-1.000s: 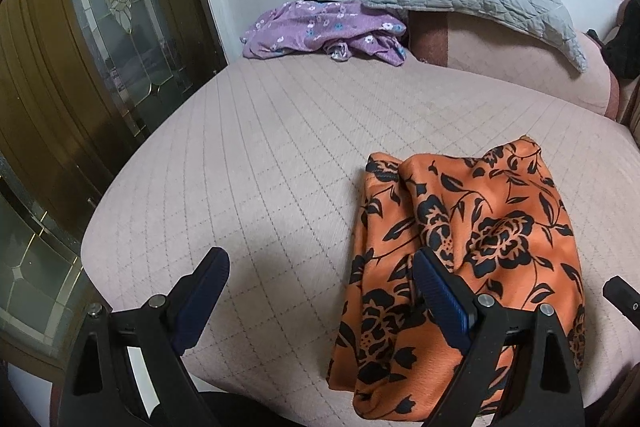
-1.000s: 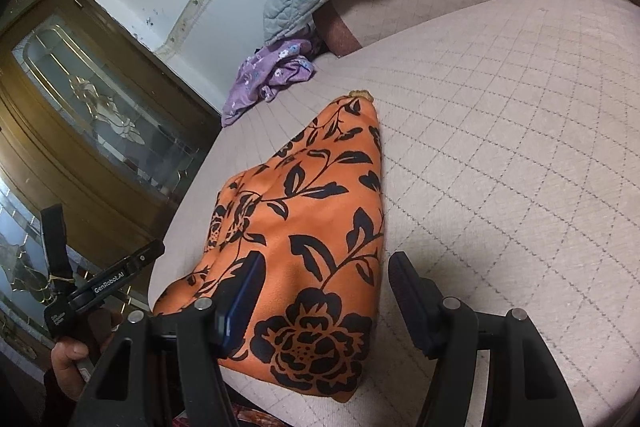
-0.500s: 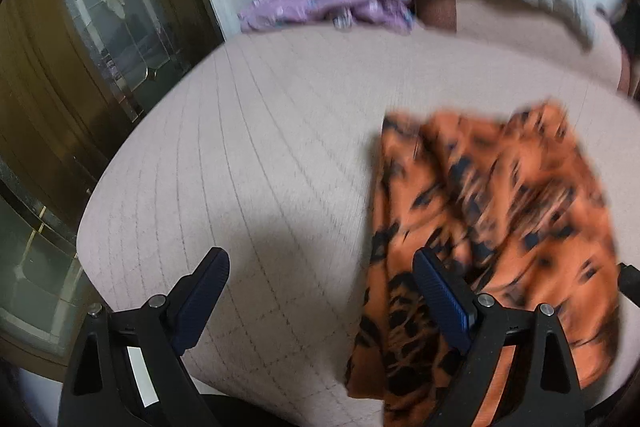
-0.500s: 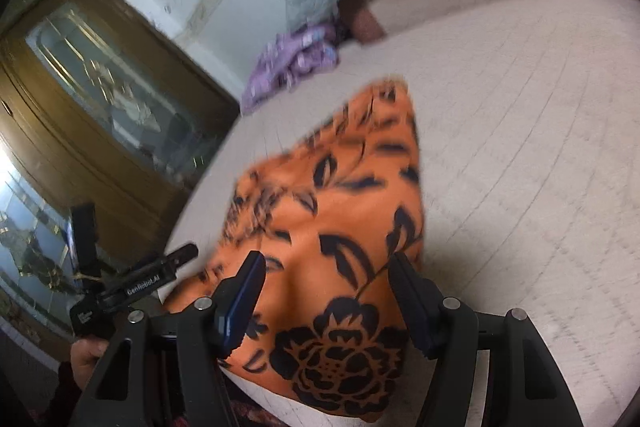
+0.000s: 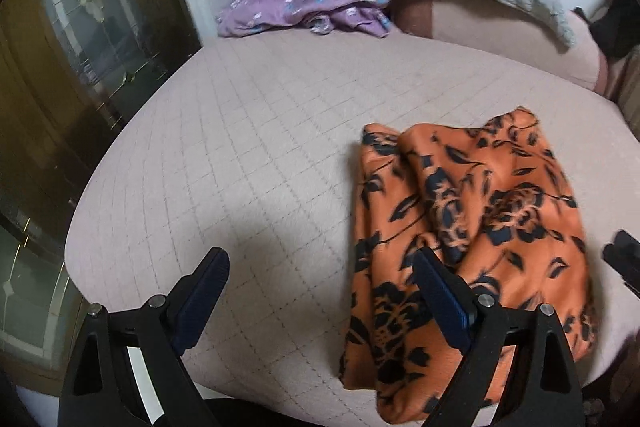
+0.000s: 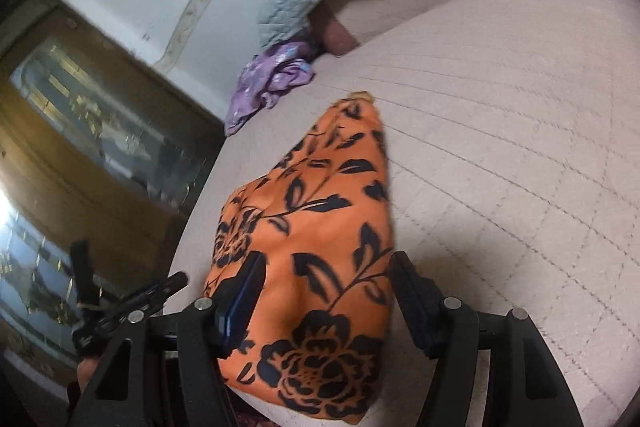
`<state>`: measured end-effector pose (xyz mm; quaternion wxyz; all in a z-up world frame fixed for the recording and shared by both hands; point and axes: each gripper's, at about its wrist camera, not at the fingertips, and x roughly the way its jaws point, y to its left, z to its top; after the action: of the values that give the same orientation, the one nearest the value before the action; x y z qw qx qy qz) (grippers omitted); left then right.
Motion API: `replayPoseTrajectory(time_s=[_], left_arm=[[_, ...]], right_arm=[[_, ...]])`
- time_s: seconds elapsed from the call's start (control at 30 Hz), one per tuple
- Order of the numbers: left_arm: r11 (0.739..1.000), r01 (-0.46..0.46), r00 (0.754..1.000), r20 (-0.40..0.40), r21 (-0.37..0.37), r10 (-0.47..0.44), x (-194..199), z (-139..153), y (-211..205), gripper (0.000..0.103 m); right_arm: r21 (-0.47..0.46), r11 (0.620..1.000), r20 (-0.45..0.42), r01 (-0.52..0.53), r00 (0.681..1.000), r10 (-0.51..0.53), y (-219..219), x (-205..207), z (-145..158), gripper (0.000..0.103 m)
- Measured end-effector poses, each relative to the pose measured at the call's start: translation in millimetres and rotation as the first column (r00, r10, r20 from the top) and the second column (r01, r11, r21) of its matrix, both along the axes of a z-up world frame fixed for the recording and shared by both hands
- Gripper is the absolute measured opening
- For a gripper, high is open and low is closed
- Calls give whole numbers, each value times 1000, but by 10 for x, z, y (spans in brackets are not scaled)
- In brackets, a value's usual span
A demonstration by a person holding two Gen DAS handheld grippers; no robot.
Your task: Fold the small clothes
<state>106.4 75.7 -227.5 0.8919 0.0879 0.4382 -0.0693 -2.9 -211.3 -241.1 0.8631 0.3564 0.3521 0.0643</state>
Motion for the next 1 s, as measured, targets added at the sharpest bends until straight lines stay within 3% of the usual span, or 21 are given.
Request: replayPoseTrajectory(time_s=[0.53,1.0], left_arm=[[999,-1,999,36,54,-1,-18,52,-76,93],[999,-8,1000,0,43,8,98,-127,-80,93]], right_arm=[[4,1000,-12,8,1000,-8,-51,37,-50,68],[5,1000,-35,-7,999,7,11,149,-141,68]])
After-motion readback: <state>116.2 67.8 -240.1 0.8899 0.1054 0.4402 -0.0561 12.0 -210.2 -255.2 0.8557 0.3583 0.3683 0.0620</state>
